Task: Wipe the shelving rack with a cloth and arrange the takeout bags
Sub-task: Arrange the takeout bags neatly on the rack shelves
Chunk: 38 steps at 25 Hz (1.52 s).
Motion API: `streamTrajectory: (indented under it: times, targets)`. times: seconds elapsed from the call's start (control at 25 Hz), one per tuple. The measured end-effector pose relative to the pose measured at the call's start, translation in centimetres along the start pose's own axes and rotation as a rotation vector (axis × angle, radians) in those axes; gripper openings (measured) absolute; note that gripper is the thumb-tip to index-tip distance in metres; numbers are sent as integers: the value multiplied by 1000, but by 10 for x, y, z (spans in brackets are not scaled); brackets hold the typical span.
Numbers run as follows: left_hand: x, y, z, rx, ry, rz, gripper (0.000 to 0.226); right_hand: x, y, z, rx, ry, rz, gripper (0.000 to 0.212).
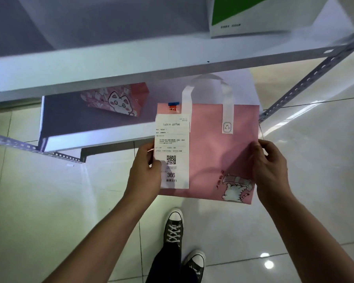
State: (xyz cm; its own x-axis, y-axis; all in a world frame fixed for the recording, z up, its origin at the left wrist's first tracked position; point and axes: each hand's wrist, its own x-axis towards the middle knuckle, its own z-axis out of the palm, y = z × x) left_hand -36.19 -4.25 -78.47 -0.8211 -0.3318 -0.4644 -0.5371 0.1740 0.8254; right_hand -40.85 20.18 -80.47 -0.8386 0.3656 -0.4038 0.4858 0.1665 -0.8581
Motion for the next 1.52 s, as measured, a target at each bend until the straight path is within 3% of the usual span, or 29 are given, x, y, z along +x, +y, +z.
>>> streamTrajectory:
  times: [0.76,0.92,1.08,1.24,1.52]
  targets:
    - [-156,117,-93,-77,16,127,54,-144,-125,-66,50,-55,22,46]
    - [-170,138,-113,-92,44,169,55,-156,-158,-63,81,-86,-44,41]
    - [-173,157,-141,-149,78,177,50,-161,-203,-50,80,-115,-113,39]
    - [-162,181,-174,-178,191,210,44,-165,-249,-19,81,-121,-147,23]
    - [-94,208,-245,-5,402,315,24,-157,-322,69,47,-126,-326,24]
